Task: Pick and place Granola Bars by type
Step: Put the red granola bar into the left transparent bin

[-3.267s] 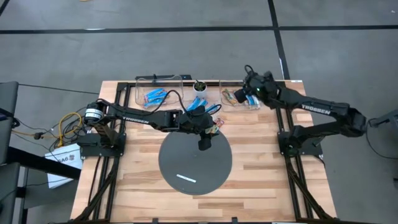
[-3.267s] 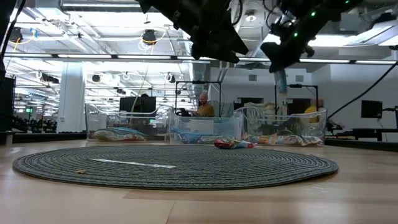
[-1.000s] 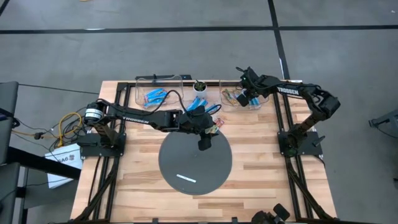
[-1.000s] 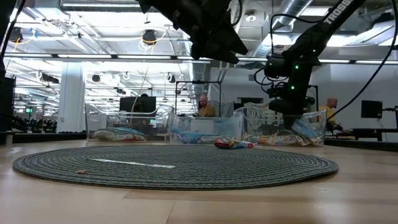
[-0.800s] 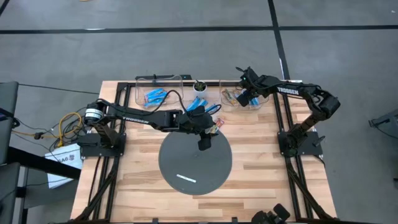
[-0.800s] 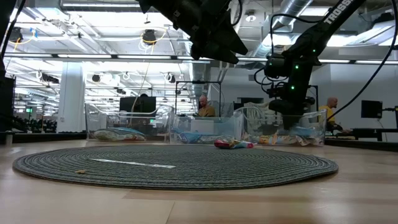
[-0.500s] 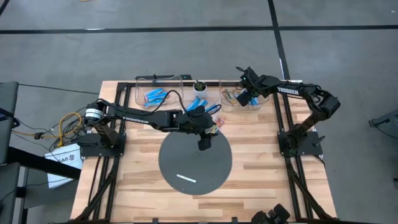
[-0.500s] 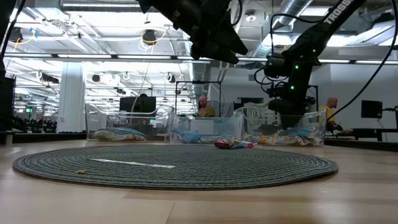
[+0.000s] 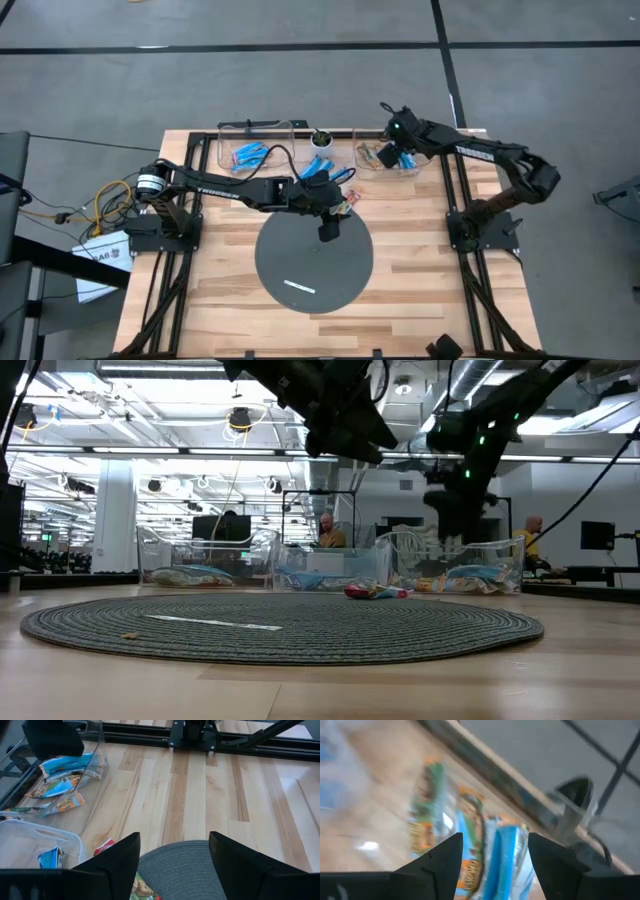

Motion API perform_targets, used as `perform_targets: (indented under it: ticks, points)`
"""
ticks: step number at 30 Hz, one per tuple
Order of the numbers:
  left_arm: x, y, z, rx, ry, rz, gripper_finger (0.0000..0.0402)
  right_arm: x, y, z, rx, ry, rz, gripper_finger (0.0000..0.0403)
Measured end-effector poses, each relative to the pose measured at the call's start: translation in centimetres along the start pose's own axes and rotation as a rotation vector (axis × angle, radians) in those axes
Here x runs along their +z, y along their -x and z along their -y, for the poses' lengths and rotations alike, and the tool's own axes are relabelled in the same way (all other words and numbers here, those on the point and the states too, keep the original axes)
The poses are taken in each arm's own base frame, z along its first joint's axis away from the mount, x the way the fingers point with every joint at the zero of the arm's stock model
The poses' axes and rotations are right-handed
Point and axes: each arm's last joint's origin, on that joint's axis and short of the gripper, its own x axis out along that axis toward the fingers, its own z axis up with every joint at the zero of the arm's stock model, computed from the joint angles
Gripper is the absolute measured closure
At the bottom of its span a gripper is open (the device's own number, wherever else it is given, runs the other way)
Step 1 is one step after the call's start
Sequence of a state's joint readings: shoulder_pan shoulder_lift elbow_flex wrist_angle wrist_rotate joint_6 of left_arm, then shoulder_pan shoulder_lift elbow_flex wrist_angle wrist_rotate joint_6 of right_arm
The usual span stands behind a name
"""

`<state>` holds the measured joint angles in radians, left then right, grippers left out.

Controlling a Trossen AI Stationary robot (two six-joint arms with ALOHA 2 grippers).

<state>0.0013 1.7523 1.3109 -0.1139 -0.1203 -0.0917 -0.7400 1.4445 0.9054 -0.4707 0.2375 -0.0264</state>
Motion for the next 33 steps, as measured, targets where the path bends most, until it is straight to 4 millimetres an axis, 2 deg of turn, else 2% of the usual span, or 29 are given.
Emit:
perform_targets:
  ticks: [6, 11, 16, 21, 24, 28, 33]
  points:
    - [0.0, 0.0, 0.0, 0.0, 0.0, -0.004, 0.0171, 0.4, 4.7, -2.4, 0.07, 0.066, 0.173, 0.0193]
    - [0.0, 0.0, 0.0, 0.001, 0.0, -0.005, 0.0171, -0.1, 8.8, -4.3, 0.121, 0.127, 0.311, 0.0201]
    - [-0.1, 0.0, 0.0, 0.001, 0.0, -0.011, 0.0171, -1.3, 12.6, -6.1, 0.204, 0.198, 0.425, 0.0211]
    - [-0.1, 0.0, 0.0, 0.001, 0.001, -0.011, 0.0171, -3.2, 15.6, -7.5, 0.296, 0.261, 0.477, 0.0222]
    - [-0.1, 0.0, 0.0, 0.001, 0.001, -0.011, 0.0171, -4.8, 16.8, -8.1, 0.3, 0.292, 0.51, 0.0228]
    - [-0.1, 0.0, 0.0, 0.001, 0.001, -0.011, 0.0171, -7.9, 17.0, -8.8, 0.321, 0.327, 0.532, 0.0234]
    - [-0.1, 0.0, 0.0, 0.001, 0.001, -0.011, 0.0171, -11.7, 17.1, -9.3, 0.503, 0.402, 0.576, 0.0237]
